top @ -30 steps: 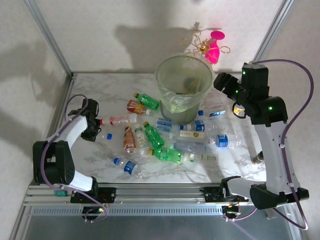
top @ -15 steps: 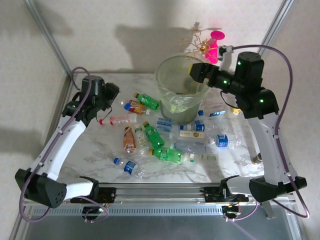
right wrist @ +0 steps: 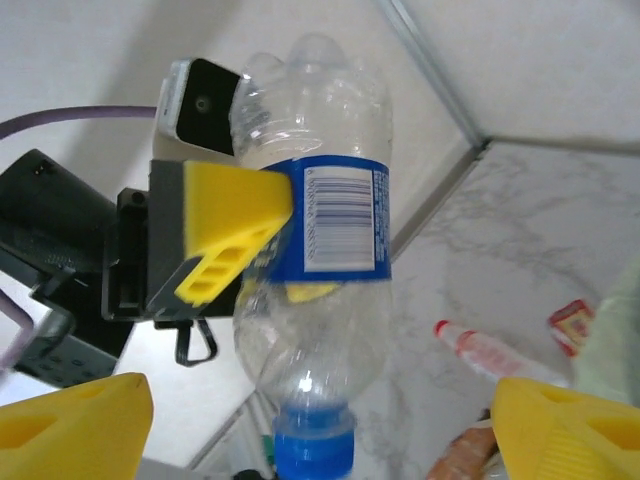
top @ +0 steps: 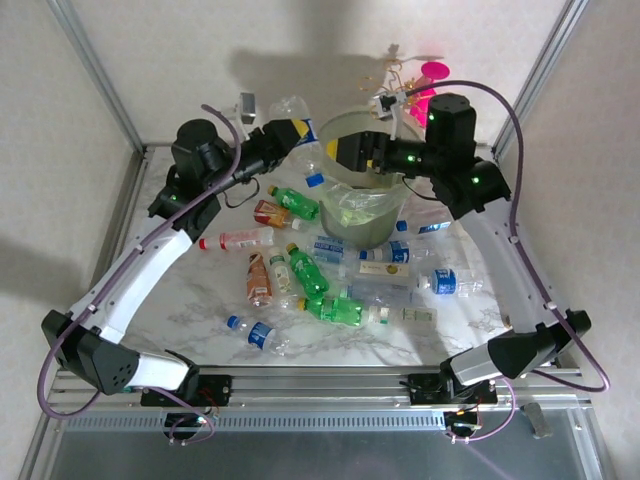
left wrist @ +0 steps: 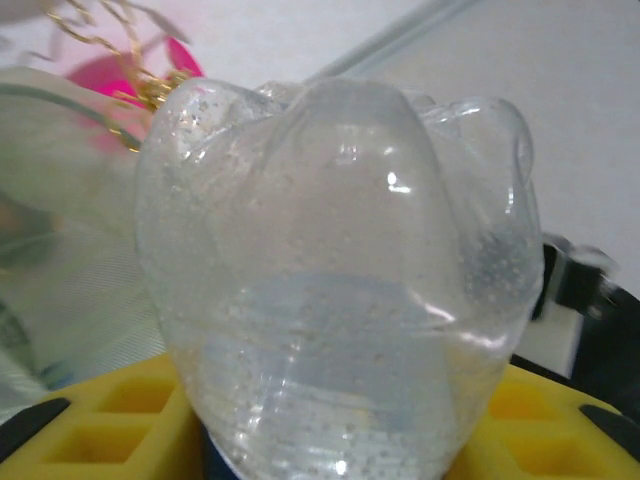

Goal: Put the plastic bottles in the bin

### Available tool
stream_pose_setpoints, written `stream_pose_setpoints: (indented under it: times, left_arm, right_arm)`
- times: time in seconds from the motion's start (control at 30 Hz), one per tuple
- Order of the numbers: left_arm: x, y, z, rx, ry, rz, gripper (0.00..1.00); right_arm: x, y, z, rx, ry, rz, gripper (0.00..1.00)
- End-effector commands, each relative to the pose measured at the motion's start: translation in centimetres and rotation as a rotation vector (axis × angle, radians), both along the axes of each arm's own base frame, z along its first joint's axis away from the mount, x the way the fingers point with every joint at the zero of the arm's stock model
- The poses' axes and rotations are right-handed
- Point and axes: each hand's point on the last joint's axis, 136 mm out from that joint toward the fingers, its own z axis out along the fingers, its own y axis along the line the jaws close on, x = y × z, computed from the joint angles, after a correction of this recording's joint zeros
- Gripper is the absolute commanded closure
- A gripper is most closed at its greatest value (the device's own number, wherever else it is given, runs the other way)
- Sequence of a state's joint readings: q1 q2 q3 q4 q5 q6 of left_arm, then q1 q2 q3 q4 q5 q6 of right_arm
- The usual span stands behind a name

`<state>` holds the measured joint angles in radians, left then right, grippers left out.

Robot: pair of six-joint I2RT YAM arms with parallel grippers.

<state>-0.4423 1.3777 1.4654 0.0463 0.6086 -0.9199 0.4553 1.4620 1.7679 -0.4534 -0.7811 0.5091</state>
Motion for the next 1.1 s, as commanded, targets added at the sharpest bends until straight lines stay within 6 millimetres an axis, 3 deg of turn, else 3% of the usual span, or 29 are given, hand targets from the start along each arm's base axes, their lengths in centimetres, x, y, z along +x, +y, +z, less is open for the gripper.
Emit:
stream_pose_setpoints:
  times: [0.0,0.23,0.5,0.67,0.77,0.9,1.0,1.07]
  left_arm:
    - [-2.5,-1.2,4.1,-0.062,-0.158,-0.116,0.69]
    - [-3.1,-1.8,5.4,-0.125,-0.192,-0.164,0.7]
    - [-3.7,-4.5,4.0,-0.111,-0.176,-0.232,0.7]
    - [-3.6,-4.9,3.6,-0.098,-0.172,-0.227,0.69]
    - [-3.6,-4.7,3.9,-0.088,-0.182,-0.215,0.58]
    - [-3.5,-4.1,4.2,-0.061,-0.195,-0.173,0.32]
    - [-2.6,-2.1,4.4,-0.017,-0.21,-0.048,0.16]
    - [-1.8,0.2,4.5,0.044,-0.227,0.082,0.13]
  right_arm:
    - [-2.1,1.6,0.8,0.087,0.018,0.204,0.09]
    - [-3.1,2.4,0.3,0.146,0.081,0.323,0.17]
    - [-3.0,3.0,0.1,0.16,0.105,0.351,0.24]
    - [-3.0,3.0,0.2,0.156,0.102,0.342,0.44]
    - [-2.7,2.7,0.0,0.147,0.099,0.319,0.49]
    - [-1.8,2.0,0.1,0.131,0.081,0.258,0.51]
    - [-0.2,1.1,-0.5,0.107,0.078,0.162,0.52]
    - [1.4,0.2,-1.3,0.074,0.079,0.069,0.52]
